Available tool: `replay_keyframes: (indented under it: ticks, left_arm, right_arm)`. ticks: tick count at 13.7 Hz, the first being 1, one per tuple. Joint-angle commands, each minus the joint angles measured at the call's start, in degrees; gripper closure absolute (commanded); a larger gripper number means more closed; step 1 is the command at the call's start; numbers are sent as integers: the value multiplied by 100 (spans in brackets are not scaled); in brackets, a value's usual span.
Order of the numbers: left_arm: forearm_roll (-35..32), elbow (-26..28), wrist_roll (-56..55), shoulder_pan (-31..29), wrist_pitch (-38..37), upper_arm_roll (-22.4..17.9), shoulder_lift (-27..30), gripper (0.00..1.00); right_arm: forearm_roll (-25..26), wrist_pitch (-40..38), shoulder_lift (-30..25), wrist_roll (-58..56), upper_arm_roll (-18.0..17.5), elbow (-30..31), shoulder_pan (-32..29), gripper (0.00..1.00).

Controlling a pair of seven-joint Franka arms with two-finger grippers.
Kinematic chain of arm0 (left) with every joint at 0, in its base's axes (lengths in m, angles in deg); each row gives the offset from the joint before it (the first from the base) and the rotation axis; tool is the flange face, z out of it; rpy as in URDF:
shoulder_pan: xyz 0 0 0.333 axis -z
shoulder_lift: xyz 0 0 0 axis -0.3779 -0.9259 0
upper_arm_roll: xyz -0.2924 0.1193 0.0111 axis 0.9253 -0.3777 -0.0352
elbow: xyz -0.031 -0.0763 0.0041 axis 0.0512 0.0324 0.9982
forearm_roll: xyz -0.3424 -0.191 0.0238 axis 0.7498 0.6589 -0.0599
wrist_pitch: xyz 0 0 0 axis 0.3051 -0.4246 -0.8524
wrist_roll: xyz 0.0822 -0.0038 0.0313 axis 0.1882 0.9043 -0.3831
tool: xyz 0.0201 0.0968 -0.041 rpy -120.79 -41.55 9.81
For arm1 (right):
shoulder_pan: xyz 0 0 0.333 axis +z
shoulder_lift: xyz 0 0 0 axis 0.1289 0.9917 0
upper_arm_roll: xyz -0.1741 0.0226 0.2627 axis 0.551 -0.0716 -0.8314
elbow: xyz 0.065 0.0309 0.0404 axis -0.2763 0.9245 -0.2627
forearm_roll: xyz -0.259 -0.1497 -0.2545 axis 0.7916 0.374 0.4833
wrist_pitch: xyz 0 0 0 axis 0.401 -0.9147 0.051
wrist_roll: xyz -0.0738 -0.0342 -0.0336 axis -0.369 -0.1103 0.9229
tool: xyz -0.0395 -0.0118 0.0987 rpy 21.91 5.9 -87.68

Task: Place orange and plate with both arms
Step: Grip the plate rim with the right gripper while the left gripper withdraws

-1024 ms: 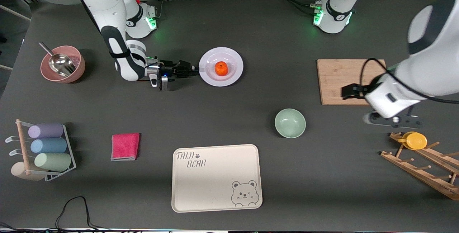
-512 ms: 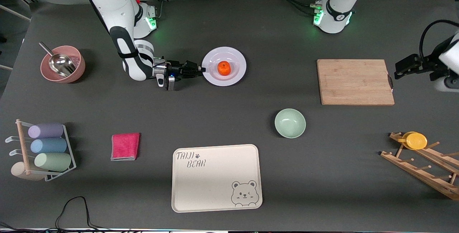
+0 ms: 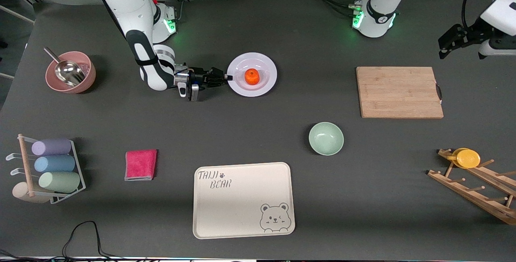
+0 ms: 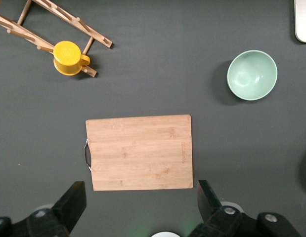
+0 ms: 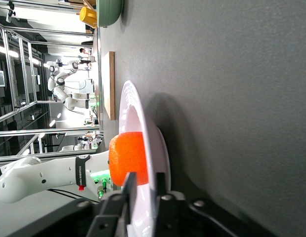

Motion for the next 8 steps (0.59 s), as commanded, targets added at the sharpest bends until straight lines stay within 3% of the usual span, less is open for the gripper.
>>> replay_keyframes:
  ticks: [1,5,8]
  left_arm:
    - [34,-53,66,114,-14,-106,-154,0]
    - [25,-62,75,140,205,-88,-287,0]
    - [104,-10,57,123,398,-88,-304,0]
  right_arm:
    - [-185,26,58,-212,-37,-86,50,100]
    - [-159,-36,-301,42,-20,-104,-107,100]
    - [252,-106,-1178,892,-11,-86,-388,100]
